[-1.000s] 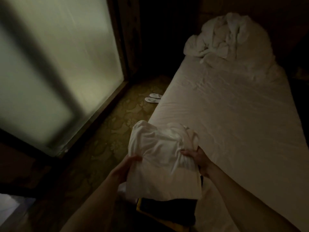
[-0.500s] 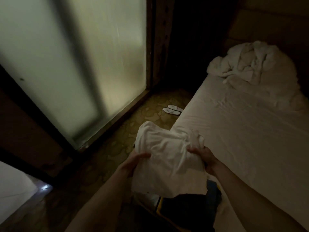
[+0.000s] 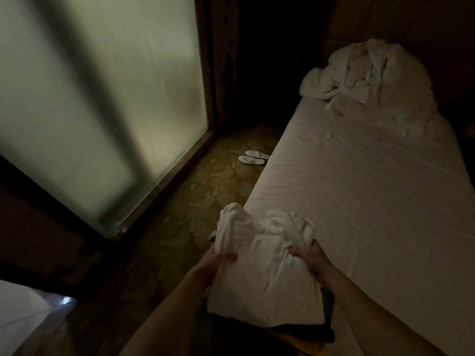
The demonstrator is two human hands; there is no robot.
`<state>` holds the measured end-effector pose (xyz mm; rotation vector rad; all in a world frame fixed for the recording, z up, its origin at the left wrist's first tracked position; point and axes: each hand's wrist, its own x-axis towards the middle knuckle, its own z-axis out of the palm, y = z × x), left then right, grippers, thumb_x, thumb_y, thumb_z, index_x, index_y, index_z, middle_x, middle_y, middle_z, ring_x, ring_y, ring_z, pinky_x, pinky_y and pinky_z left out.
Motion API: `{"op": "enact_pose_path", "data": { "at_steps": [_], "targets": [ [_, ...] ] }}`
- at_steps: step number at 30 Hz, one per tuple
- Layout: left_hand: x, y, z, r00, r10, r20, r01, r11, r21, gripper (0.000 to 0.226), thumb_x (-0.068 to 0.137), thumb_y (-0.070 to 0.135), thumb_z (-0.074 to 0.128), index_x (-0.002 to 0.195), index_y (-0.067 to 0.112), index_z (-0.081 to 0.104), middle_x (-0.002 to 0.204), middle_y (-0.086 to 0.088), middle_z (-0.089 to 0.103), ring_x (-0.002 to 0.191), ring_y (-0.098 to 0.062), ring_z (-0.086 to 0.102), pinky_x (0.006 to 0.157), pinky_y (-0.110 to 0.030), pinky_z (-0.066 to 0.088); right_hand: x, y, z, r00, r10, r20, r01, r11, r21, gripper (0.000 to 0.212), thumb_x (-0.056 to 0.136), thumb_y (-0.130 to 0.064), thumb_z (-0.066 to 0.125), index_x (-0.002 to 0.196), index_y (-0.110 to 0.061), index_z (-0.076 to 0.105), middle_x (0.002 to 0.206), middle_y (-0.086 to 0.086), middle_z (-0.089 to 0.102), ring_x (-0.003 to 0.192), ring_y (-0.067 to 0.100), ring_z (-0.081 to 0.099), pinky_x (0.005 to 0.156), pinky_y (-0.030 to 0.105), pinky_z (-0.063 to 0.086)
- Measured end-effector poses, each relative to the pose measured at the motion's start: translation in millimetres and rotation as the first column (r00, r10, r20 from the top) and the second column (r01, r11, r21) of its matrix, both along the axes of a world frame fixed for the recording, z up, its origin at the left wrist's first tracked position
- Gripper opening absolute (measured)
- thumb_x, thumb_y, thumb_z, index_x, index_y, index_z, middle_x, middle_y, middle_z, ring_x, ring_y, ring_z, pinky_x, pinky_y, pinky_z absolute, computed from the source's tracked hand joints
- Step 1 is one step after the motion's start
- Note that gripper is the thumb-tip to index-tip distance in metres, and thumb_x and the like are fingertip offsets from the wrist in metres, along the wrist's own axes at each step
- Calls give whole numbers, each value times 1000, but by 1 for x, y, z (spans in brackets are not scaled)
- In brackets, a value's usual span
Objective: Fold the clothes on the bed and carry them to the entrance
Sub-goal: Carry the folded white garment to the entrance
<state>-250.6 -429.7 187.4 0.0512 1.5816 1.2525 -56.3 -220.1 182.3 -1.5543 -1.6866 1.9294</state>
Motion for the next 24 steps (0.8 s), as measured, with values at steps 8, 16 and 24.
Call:
{"op": "enact_pose_path", "data": {
  "at_steps": [8, 16, 24],
  "targets": [
    [4, 19, -96, 999, -26, 22, 27, 999, -47, 73, 67, -2, 77, 129, 22, 46, 109, 0, 59, 93, -18, 59, 64, -29, 50, 9, -3, -114, 992, 34, 119, -32, 999, -21, 95, 80, -18, 79, 154, -10, 19, 154, 11, 34, 138, 31, 39, 109, 45, 39],
    [14, 29, -197, 991, 17, 136, -6, 996, -88, 75, 65, 12, 76, 131, 24, 43, 111, -7, 60, 97, -29, 61, 71, -39, 53, 14, -19, -211, 982, -105, 155, 107, 994, -8, 100, 79, -7, 79, 155, -11, 15, 156, 10, 28, 141, 31, 33, 109, 40, 34],
    [15, 46, -259, 998, -61, -15, 57, 980, -189, 103, 52, 36, 77, 144, 33, 30, 132, -6, 49, 114, -33, 52, 92, -55, 51, 1, -20, -233, 875, -200, 442, 192, 979, 62, 131, 54, -43, 91, 155, -16, 12, 156, 13, 26, 142, 36, 26, 117, 48, 21]
  ]
}}
